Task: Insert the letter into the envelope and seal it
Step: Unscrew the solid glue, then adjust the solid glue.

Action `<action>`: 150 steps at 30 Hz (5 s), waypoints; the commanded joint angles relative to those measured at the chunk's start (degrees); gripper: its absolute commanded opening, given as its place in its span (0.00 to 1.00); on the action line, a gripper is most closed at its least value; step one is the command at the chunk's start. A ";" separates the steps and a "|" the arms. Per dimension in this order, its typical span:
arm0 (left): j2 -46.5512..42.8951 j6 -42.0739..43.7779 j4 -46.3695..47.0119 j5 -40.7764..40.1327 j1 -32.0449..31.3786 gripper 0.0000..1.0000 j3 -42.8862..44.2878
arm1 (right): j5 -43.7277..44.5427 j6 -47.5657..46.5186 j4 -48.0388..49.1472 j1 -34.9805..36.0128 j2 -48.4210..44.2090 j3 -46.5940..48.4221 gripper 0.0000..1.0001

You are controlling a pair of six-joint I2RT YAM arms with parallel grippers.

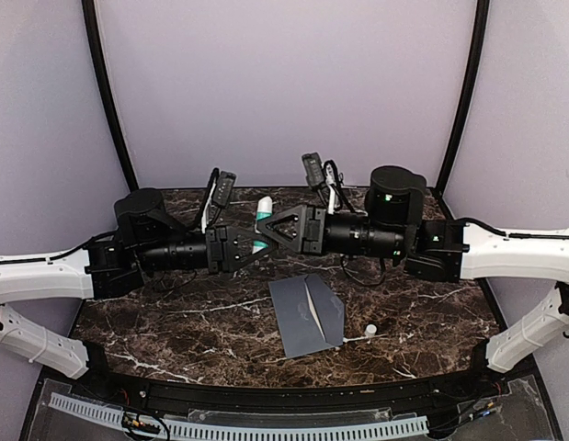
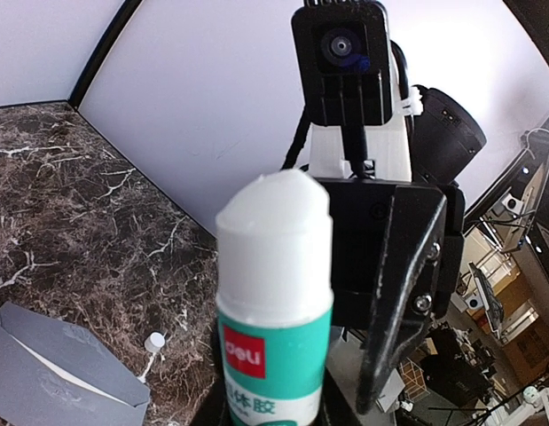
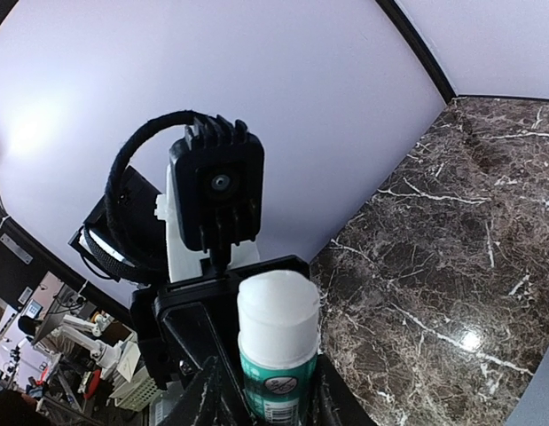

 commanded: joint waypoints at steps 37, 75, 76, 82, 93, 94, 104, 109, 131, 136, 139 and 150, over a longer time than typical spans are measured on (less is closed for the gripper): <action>-7.32 -3.67 4.60 -0.53 4.19 0.73 -4.66 | -3.66 -6.43 -2.58 -2.10 -0.64 0.81 0.07; 1.92 -9.76 11.31 6.14 4.94 0.31 -1.81 | -9.42 -9.47 -3.98 -1.43 3.80 3.88 0.06; 2.00 -9.81 11.33 6.23 4.99 0.29 -1.81 | -9.31 -9.46 -4.20 -1.42 3.91 4.00 0.06; 2.19 -9.99 11.50 6.66 5.01 0.12 -1.61 | -8.17 -9.73 -4.45 -1.47 3.63 4.06 0.06; 0.28 -12.50 13.84 -0.95 5.12 0.04 -1.76 | -3.05 -6.32 2.63 -1.46 0.21 -1.20 0.61; -0.41 -12.92 14.54 -3.53 5.12 0.04 -2.08 | -2.97 -5.06 4.90 -1.45 -0.02 -2.44 0.65; -4.43 -15.00 15.86 -15.41 5.12 0.05 -4.42 | -1.21 0.85 10.67 0.00 2.89 -3.64 0.64; -5.22 -16.06 16.03 -16.56 5.12 0.05 -5.95 | -2.68 0.00 8.90 0.12 5.50 -0.06 0.58; -6.73 -17.36 14.62 -13.03 5.19 0.46 -9.12 | -1.42 0.90 9.60 0.10 7.70 1.63 0.14; -8.58 -16.38 9.59 -7.72 6.39 0.78 -8.78 | -1.69 -1.77 6.05 -0.66 4.88 0.59 0.12; -9.33 -14.27 3.65 -3.49 7.85 0.81 -7.56 | -3.39 -5.52 1.73 -1.58 2.51 0.82 0.11; -3.34 -2.14 -13.05 18.28 8.28 0.86 5.54 | -17.97 -17.25 -21.61 -4.24 2.40 10.28 0.12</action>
